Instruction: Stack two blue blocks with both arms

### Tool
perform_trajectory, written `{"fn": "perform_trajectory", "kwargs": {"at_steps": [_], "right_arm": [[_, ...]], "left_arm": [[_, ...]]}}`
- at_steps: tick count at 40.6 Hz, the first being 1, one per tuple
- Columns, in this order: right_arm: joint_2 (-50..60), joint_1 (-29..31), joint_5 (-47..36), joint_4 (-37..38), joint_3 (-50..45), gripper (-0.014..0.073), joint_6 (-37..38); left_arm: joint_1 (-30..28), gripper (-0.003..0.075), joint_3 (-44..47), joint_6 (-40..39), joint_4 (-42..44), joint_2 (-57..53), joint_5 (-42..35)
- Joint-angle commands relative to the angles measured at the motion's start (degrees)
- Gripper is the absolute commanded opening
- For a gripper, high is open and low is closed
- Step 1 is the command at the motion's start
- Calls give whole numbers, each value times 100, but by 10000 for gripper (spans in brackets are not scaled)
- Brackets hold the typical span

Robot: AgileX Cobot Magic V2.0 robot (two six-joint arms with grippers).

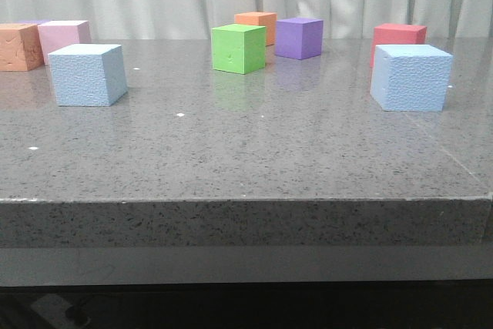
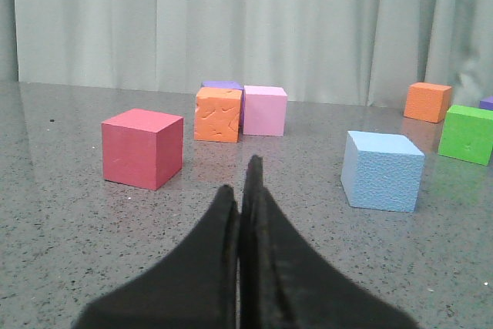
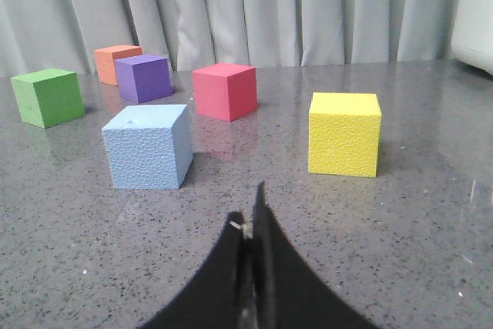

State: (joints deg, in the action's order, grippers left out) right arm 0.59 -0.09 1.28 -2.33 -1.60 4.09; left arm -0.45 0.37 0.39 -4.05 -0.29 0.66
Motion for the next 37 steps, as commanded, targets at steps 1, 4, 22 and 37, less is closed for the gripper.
{"fn": "perform_trajectory", "kwargs": {"at_steps": [1, 4, 22, 37], "right_arm": [[106, 36, -648, 64, 35, -118, -21], [106, 17, -568, 64, 134, -118, -21], [-687, 9, 2290, 64, 3372, -118, -110], [-2151, 9, 3114, 41, 4131, -118, -115]], "left_arm": [[41, -20, -10, -39, -22, -104, -592], [41, -20, -149, -39, -22, -104, -595], [41, -20, -3339, -39, -59, 786, 2053], [41, -20, -4266, -39, -543, 1883, 3161]]}}
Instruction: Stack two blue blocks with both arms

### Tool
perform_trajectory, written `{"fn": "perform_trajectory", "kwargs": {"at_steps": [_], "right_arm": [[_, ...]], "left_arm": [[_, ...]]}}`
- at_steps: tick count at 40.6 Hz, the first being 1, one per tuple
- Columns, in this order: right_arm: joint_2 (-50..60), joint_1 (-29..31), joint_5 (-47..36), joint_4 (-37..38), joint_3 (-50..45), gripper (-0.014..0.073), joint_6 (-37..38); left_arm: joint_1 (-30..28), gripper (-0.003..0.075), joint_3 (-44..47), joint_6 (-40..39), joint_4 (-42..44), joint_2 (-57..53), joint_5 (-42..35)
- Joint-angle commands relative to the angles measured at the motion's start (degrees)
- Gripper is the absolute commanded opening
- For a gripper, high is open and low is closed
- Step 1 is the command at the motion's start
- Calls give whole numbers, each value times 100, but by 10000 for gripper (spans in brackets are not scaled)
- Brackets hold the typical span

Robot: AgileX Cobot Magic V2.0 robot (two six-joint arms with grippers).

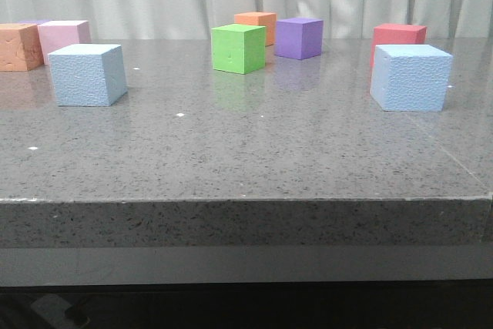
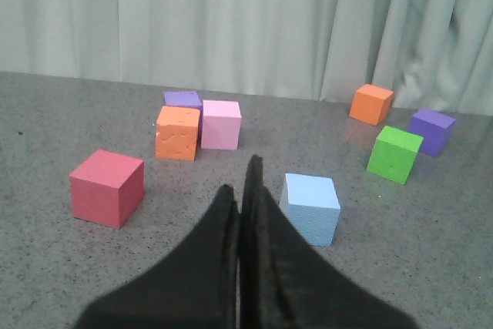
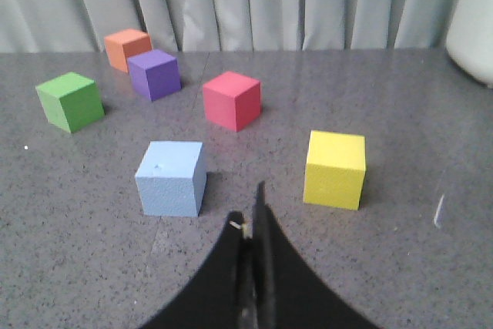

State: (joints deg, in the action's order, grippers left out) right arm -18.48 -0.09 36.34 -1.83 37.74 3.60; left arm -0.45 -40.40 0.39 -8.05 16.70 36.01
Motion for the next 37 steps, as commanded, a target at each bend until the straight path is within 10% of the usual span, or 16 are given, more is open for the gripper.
{"fn": "perform_trajectory", "kwargs": {"at_steps": [1, 22, 31, 37], "right_arm": [[-276, 9, -391, -9, 197, -118, -65], [-371, 19, -445, -14, 191, -63, -16], [-371, 19, -725, 102, 191, 451, -16], [-371, 19, -673, 97, 191, 498, -16]], "left_arm": [[41, -20, -189, -39, -144, 198, -374], [30, 3, -189, -39, -18, 274, -315], [30, 483, -189, -39, 335, 274, -315], [30, 566, -189, -39, 322, 274, -315]]}}
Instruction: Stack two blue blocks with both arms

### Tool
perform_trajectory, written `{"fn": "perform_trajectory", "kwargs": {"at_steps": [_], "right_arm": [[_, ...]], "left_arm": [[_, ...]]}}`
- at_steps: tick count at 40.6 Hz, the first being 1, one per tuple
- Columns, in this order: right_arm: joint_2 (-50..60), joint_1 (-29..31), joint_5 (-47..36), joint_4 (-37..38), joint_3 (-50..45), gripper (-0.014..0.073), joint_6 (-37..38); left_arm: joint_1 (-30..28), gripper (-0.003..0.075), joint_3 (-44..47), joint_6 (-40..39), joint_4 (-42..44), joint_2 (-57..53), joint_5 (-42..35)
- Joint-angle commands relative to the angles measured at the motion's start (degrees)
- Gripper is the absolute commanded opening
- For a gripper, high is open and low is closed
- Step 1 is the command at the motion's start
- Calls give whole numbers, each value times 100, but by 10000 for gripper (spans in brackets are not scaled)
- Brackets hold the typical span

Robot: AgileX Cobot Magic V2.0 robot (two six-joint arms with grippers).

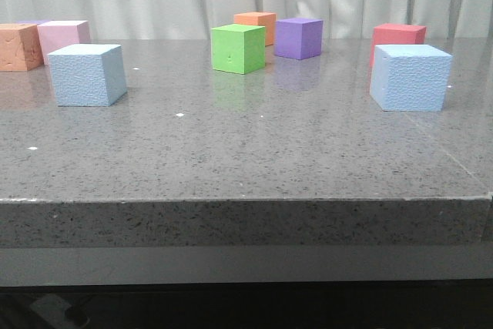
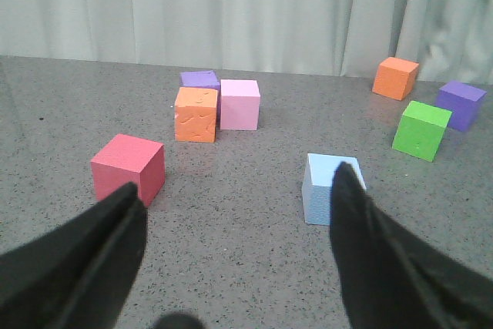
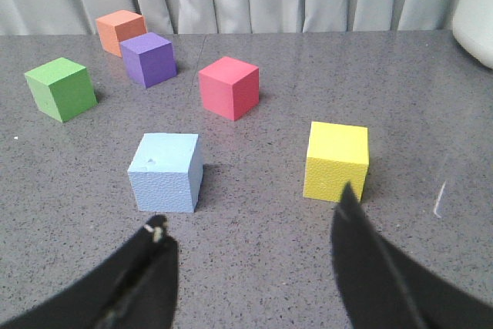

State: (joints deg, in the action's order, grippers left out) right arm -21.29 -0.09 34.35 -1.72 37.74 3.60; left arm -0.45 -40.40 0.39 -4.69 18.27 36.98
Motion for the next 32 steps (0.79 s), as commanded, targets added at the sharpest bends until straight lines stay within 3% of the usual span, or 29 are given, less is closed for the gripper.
{"fn": "perform_trajectory", "kwargs": {"at_steps": [1, 25, 32], "right_arm": [[-89, 19, -479, 85, 191, 498, -16], [-164, 19, -480, -244, 206, 500, -16], [-679, 9, 99, -594, 533, 608, -128]], "left_arm": [[30, 565, -189, -39, -13, 117, -412], [30, 565, -189, -39, -13, 117, -412], [30, 565, -189, -39, -13, 117, -412]]}}
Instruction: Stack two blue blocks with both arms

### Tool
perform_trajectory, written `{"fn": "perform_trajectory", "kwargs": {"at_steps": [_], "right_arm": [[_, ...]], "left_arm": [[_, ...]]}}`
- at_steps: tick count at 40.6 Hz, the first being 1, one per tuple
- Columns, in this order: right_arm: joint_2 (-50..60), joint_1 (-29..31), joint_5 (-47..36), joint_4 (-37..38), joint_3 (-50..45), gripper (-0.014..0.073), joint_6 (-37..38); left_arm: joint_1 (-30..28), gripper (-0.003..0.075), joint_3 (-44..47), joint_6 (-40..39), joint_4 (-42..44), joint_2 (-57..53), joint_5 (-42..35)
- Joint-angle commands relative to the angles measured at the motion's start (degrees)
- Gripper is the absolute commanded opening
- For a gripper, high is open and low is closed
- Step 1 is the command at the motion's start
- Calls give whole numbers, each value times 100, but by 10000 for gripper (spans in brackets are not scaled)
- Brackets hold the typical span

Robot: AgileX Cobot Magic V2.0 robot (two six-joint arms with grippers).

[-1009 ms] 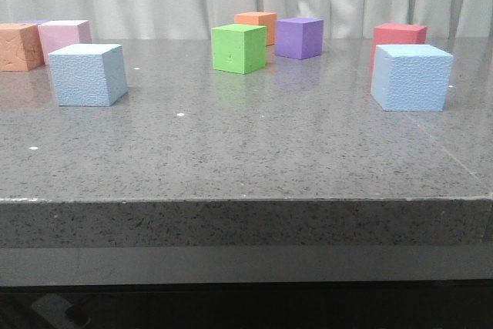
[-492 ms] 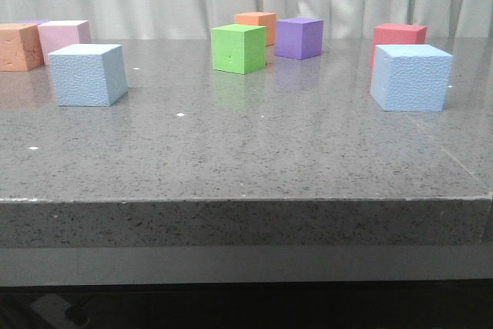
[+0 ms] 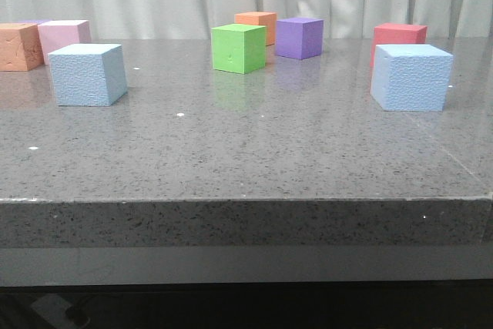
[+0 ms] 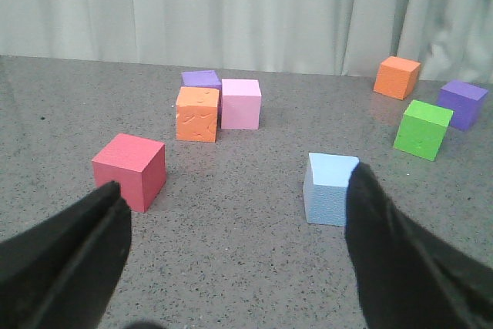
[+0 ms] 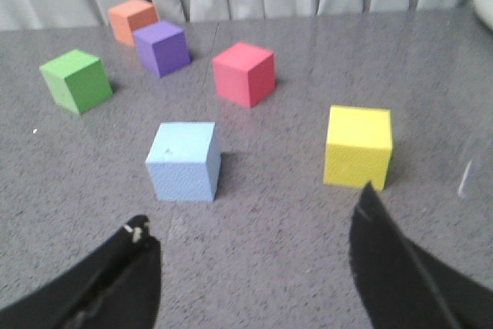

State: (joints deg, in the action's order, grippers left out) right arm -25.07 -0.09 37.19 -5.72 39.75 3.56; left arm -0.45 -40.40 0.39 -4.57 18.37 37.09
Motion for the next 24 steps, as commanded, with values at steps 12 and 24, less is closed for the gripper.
{"fn": "perform_trajectory", "kwargs": {"at_steps": [12, 24], "right_arm": [[-1661, 9, 717, -1596, 1221, 612, -1507], [-3190, -477, 1519, -2105, 2314, 612, -2056]], "left_arm": [[30, 565, -189, -39, -25, 107, -423], [30, 565, -189, -39, -25, 107, -423]]}}
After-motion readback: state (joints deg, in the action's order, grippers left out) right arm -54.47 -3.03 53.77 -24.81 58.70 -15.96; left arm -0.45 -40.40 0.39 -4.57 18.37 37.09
